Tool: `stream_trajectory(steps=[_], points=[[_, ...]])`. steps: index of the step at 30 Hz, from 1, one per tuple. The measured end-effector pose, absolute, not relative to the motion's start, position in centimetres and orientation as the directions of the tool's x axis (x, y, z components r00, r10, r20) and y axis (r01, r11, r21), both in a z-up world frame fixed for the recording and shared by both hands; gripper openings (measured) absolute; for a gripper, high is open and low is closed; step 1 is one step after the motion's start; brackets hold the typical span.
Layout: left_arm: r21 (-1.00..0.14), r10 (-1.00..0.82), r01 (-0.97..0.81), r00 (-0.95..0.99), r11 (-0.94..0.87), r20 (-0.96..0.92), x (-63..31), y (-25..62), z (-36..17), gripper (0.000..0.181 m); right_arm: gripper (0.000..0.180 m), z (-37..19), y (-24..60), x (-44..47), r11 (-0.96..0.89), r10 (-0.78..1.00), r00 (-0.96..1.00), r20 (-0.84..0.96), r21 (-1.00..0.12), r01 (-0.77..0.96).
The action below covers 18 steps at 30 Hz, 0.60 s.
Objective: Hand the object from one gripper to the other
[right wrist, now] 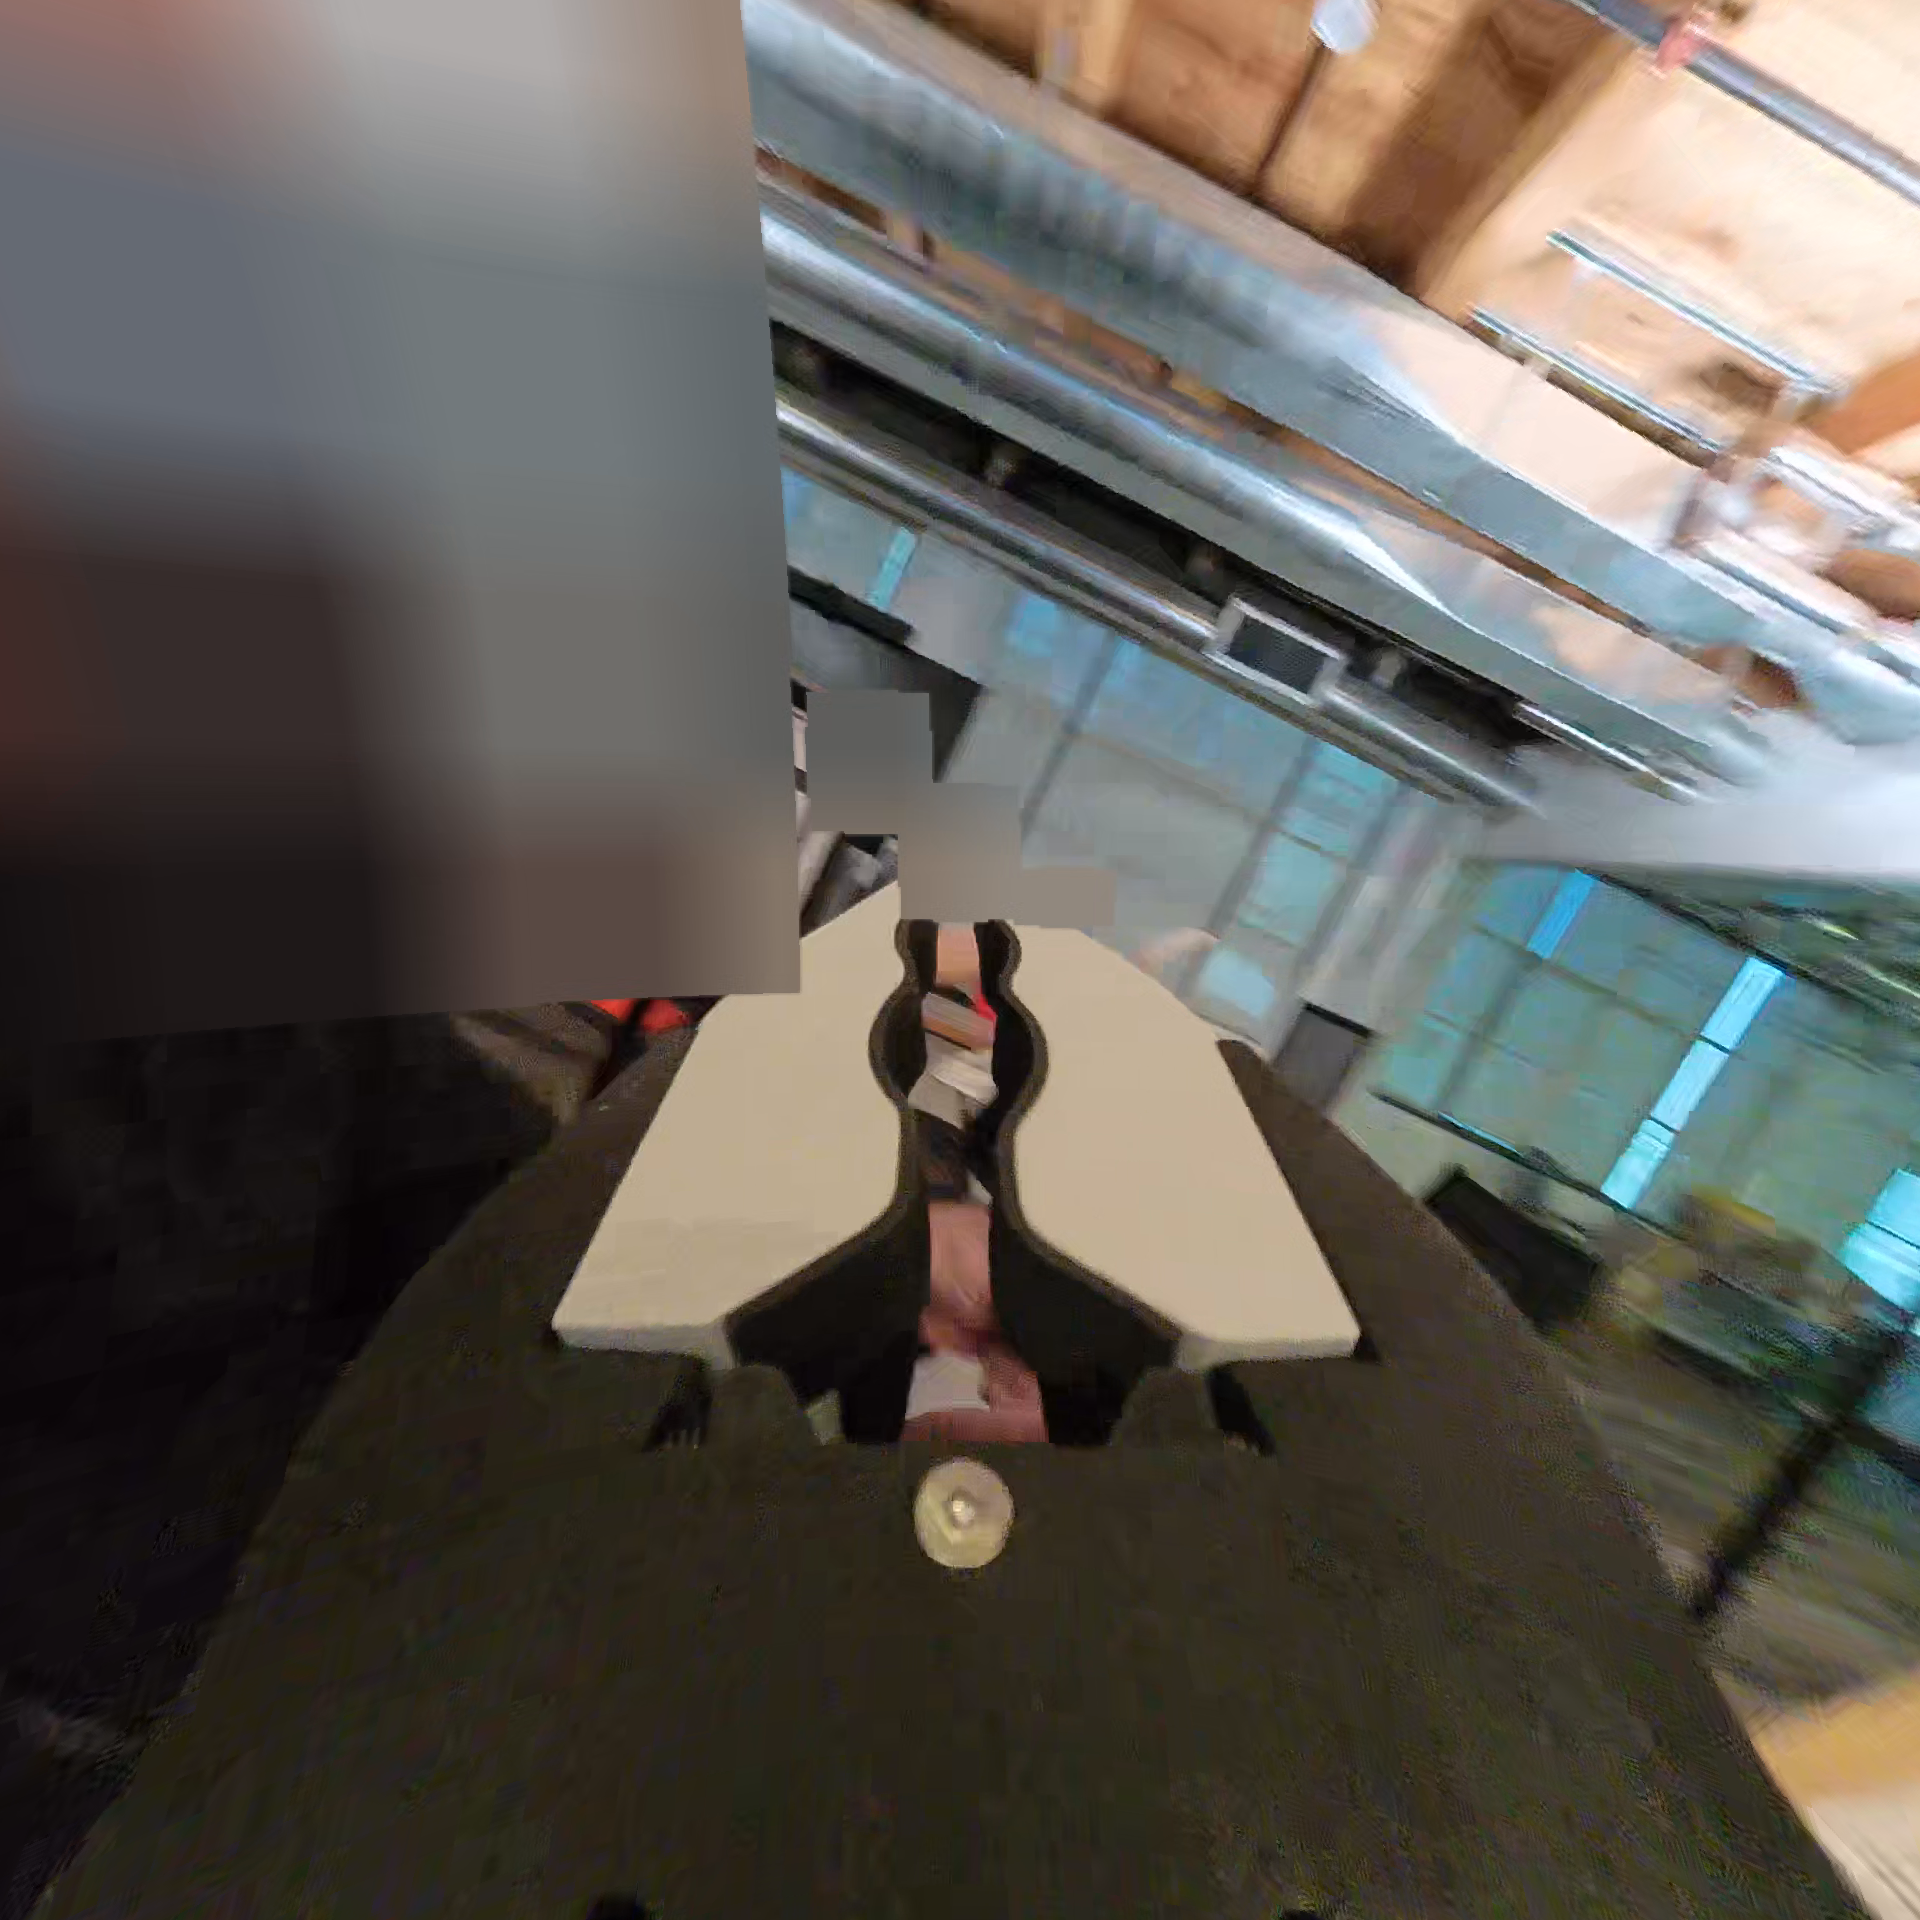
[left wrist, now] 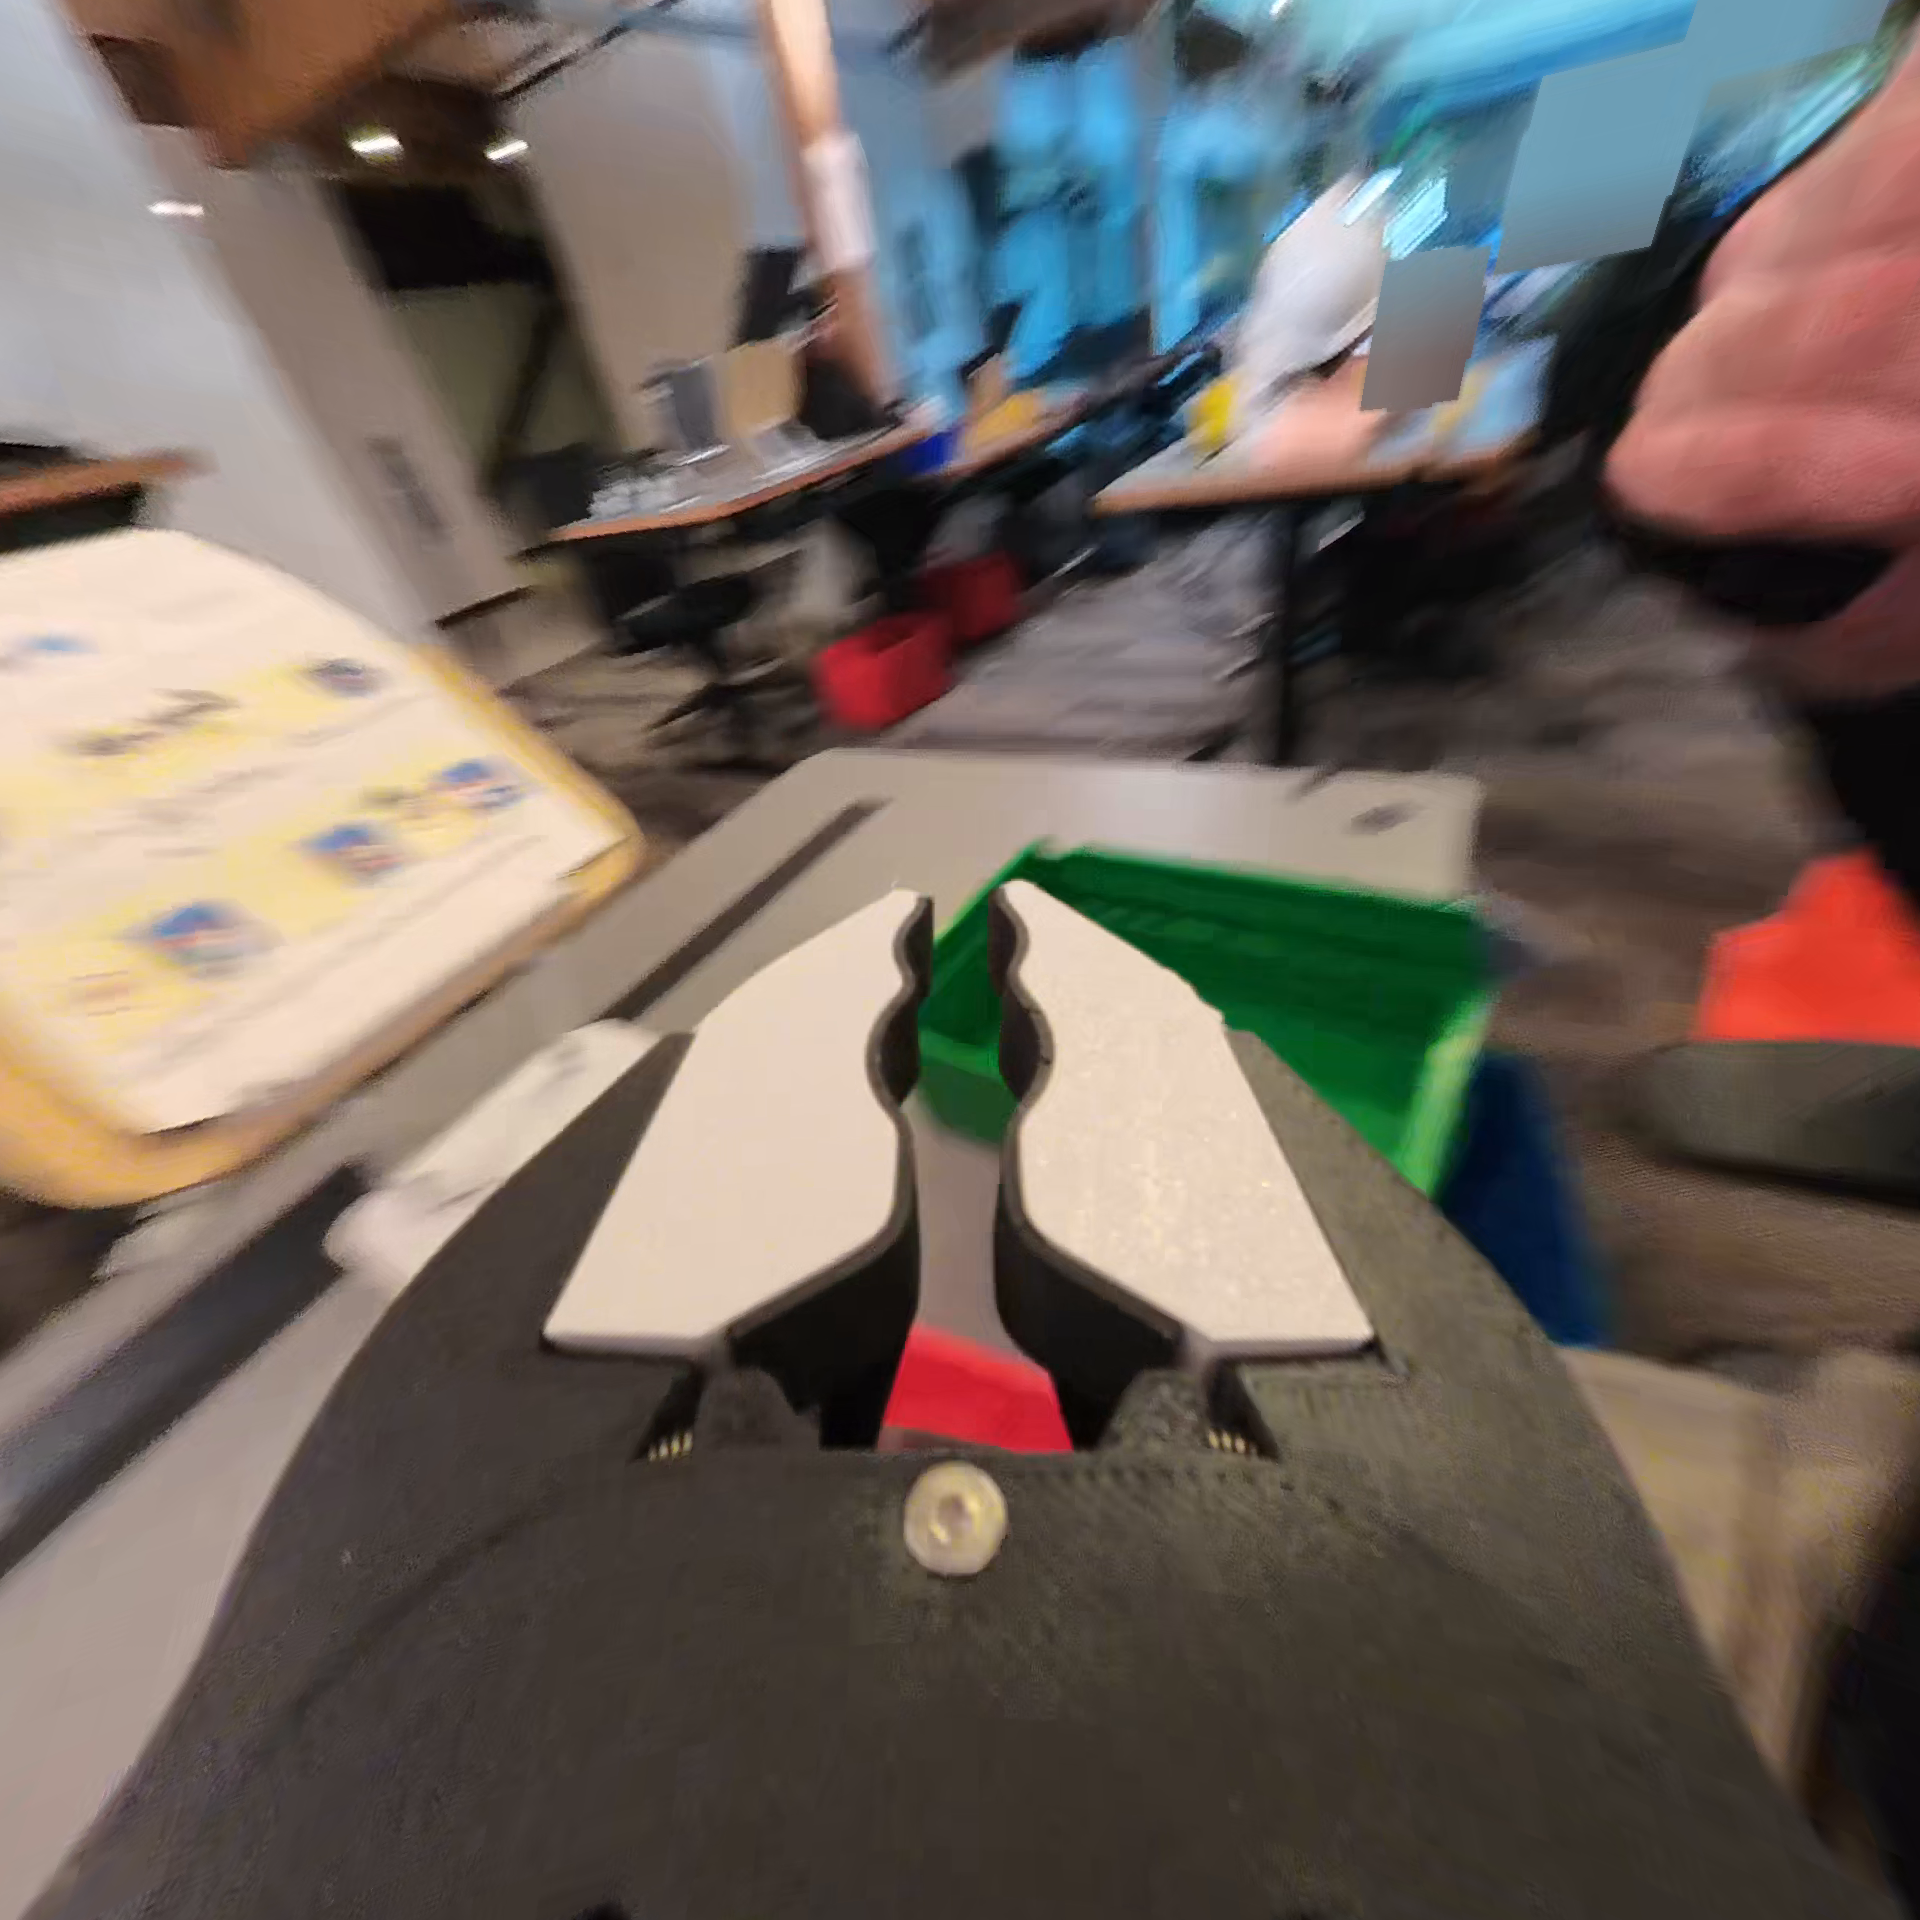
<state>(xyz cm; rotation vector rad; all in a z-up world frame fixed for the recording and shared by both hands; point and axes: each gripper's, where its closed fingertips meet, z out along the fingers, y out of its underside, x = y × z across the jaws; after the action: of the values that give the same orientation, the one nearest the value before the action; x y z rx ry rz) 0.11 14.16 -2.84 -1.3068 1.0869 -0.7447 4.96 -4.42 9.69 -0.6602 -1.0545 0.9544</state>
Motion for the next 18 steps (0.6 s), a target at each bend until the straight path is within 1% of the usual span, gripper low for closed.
stream_trajectory(steps=[1,2,3,4,5,6,8,9,10,12,14,16,18], points=[[-0.952,-0.855,-0.231,0.433,0.201,-0.286,-1.2,15.4,-2.8,0.014,0.008,8.8,-2.0,5.2,0.474,0.87,0.271,0.413,-0.853,-0.221],[-0.923,-0.795,-0.309,0.488,0.228,-0.36,-2.5,16.6,-2.8,0.023,0.011,7.8,0.4,5.4,0.457,0.853,0.341,0.394,-0.88,-0.126],[-0.9,-0.757,-0.377,0.516,0.219,-0.4,-3.7,17.5,-3.2,0.032,0.038,7.0,2.5,5.9,0.425,0.836,0.411,0.364,-0.903,-0.064],[-0.881,-0.741,-0.443,0.533,0.167,-0.408,-4.8,18.4,-4.0,0.041,0.06,6.1,4.7,6.5,0.389,0.809,0.478,0.343,-0.921,0.003],[-0.859,-0.715,-0.498,0.558,0.119,-0.422,-6.1,19.4,-4.9,0.049,0.066,4.9,6.6,7.1,0.362,0.769,0.535,0.35,-0.928,0.086],[-0.84,-0.664,-0.533,0.592,0.102,-0.457,-7.5,20.6,-5.4,0.058,0.065,3.5,8.4,7.7,0.336,0.722,0.581,0.375,-0.925,0.18],[-0.818,-0.597,-0.575,0.643,0.037,-0.479,-9.8,22.6,-7.1,0.075,0.073,0.6,11.9,9.2,0.258,0.621,0.649,0.44,-0.896,0.361],[-0.805,-0.578,-0.593,0.663,-0.017,-0.476,-10.9,23.6,-8.5,0.079,0.079,-0.8,13.4,10.1,0.215,0.572,0.667,0.478,-0.872,0.44],[-0.784,-0.544,-0.616,0.683,-0.071,-0.488,-12.2,24.6,-10.0,0.082,0.08,-2.1,14.5,10.7,0.175,0.545,0.674,0.499,-0.854,0.49],[-0.715,-0.499,-0.675,0.69,-0.183,-0.524,-15.3,26.1,-13.6,0.083,0.076,-3.9,15.8,11.2,0.113,0.558,0.686,0.468,-0.861,0.496],[-0.67,-0.44,-0.681,0.72,-0.297,-0.536,-18.6,27.5,-16.7,0.091,0.075,-5.7,17.1,12.1,0.044,0.56,0.701,0.443,-0.86,0.508],[-0.673,-0.439,-0.64,0.76,-0.372,-0.479,-20.1,27.9,-19.2,0.085,0.075,-7.1,18.0,12.9,0.006,0.561,0.701,0.441,-0.849,0.529],[-0.64,-0.443,-0.642,0.762,-0.421,-0.473,-21.0,28.2,-21.1,0.079,0.073,-8.1,18.3,13.4,-0.025,0.586,0.695,0.418,-0.847,0.53]])
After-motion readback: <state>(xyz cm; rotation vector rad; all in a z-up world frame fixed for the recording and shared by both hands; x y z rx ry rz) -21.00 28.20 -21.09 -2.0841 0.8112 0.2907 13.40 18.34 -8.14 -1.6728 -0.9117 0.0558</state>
